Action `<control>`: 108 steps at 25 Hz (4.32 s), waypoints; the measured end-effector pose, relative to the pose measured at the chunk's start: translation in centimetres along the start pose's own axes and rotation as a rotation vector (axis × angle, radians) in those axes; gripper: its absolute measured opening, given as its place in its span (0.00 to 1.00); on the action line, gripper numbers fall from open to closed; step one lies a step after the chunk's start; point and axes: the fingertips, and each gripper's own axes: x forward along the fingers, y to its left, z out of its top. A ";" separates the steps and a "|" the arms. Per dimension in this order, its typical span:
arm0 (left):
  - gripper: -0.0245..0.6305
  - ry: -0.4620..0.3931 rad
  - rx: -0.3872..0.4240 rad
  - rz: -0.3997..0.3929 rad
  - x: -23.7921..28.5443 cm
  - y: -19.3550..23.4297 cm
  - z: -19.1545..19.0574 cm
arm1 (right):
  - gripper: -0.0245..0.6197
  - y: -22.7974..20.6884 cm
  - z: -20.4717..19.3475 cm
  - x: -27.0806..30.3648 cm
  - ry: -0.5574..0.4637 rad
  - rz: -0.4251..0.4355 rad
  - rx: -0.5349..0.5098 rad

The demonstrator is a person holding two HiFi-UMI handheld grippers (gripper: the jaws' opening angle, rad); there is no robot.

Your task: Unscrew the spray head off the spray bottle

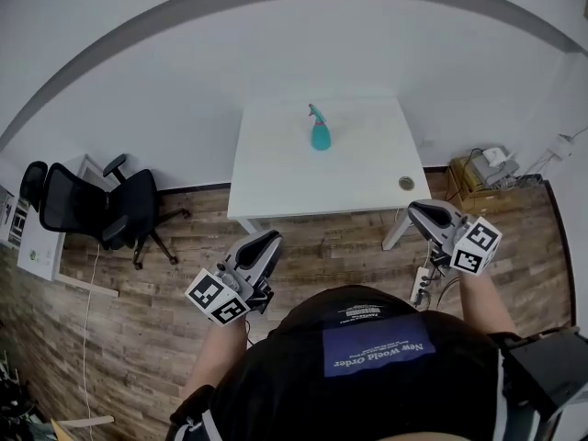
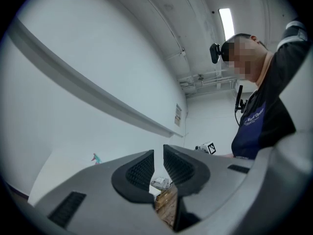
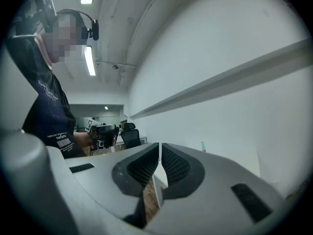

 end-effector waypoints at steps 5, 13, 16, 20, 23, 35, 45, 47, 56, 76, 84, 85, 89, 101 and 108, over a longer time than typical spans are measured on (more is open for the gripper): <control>0.12 0.008 0.004 0.030 6.6 0.0 -0.9 | 0.03 -6.7 0.7 -0.5 0.000 0.056 0.003; 0.12 0.060 0.005 0.092 10.4 1.7 -2.4 | 0.03 -12.0 -0.5 1.9 0.001 0.122 0.056; 0.12 0.056 0.002 0.102 10.7 3.0 -2.5 | 0.03 -12.5 -1.4 3.1 0.015 0.138 0.063; 0.12 0.049 -0.013 0.084 10.7 6.0 -2.5 | 0.03 -13.5 -1.6 5.7 0.019 0.118 0.079; 0.12 0.042 -0.011 0.047 10.2 9.1 -1.9 | 0.03 -13.2 -1.4 8.6 0.033 0.099 0.069; 0.12 0.062 0.004 -0.119 8.0 23.8 3.6 | 0.03 -11.9 2.1 21.1 0.004 -0.052 0.034; 0.12 0.102 -0.046 -0.172 8.6 30.6 2.5 | 0.03 -13.3 0.6 26.5 0.063 -0.098 0.070; 0.12 0.116 -0.026 -0.170 8.9 30.7 2.2 | 0.03 -13.9 0.7 26.7 0.052 -0.094 0.074; 0.12 0.269 0.199 -0.094 18.8 31.9 0.2 | 0.03 -23.7 0.7 26.7 0.025 0.018 0.092; 0.12 0.747 0.525 -0.401 31.3 35.5 -10.7 | 0.03 -34.5 -2.6 25.0 -0.037 -0.067 0.184; 0.27 1.003 0.722 -0.665 34.8 37.7 -17.3 | 0.03 -36.2 -5.2 22.4 -0.035 -0.163 0.231; 0.27 1.023 0.745 -0.681 35.0 37.9 -17.4 | 0.03 -36.3 -5.0 22.3 -0.038 -0.167 0.233; 0.36 1.121 0.866 -0.771 34.9 38.4 -17.7 | 0.03 -36.3 -4.3 22.3 -0.050 -0.173 0.233; 0.36 1.417 1.083 -0.981 32.4 42.2 -23.8 | 0.03 -36.3 -4.9 21.9 -0.035 -0.185 0.252; 0.36 1.465 1.097 -1.020 31.9 41.9 -25.7 | 0.03 -36.4 -5.4 20.5 -0.035 -0.206 0.257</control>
